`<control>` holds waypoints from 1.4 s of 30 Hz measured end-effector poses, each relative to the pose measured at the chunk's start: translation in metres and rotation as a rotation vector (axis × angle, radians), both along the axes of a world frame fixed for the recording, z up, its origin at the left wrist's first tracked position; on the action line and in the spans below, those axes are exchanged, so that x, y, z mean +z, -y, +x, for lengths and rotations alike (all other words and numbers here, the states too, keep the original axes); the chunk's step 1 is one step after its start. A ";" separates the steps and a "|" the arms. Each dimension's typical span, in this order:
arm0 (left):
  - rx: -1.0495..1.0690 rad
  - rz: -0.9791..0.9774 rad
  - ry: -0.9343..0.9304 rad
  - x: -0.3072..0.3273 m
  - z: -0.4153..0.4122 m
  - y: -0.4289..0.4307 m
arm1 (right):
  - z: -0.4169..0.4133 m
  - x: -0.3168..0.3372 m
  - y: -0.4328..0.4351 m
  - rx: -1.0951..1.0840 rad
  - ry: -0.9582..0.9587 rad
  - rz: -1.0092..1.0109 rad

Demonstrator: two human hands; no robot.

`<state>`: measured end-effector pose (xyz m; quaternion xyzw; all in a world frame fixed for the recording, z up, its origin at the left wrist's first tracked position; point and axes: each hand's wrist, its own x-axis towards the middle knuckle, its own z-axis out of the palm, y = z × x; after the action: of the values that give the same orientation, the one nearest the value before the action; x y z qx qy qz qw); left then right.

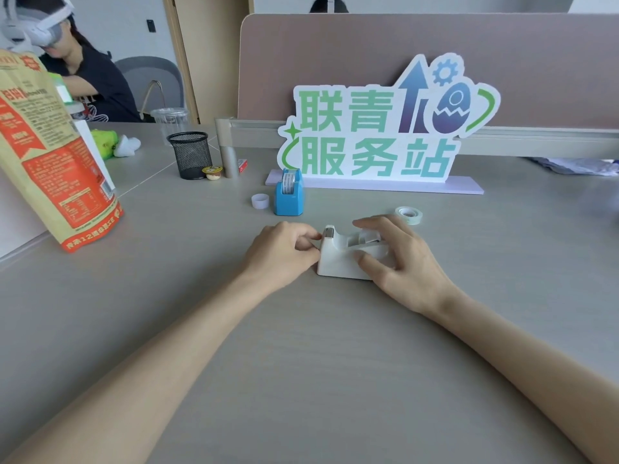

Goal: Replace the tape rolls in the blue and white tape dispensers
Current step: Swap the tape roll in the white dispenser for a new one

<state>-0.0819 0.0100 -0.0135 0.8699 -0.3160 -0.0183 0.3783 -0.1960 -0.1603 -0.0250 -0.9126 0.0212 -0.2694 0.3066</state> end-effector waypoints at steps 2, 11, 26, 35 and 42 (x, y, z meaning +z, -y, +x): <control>0.005 -0.023 -0.020 0.002 0.000 0.000 | 0.001 -0.001 0.001 -0.008 0.066 0.015; -0.153 -0.068 0.152 -0.011 -0.003 -0.002 | 0.002 0.000 0.008 -0.085 0.147 0.275; -0.204 -0.156 0.089 -0.017 0.005 0.002 | -0.005 0.008 0.006 -0.092 0.184 0.290; -0.116 -0.140 0.145 -0.020 0.020 0.005 | -0.010 0.004 0.001 -0.184 0.451 0.167; 0.034 -0.086 0.534 -0.022 0.022 0.005 | -0.011 -0.001 0.001 -0.117 0.118 0.405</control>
<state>-0.0603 0.0051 -0.0355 0.8322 -0.3903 0.2317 0.3184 -0.2066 -0.1617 -0.0257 -0.8123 0.1099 -0.3298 0.4684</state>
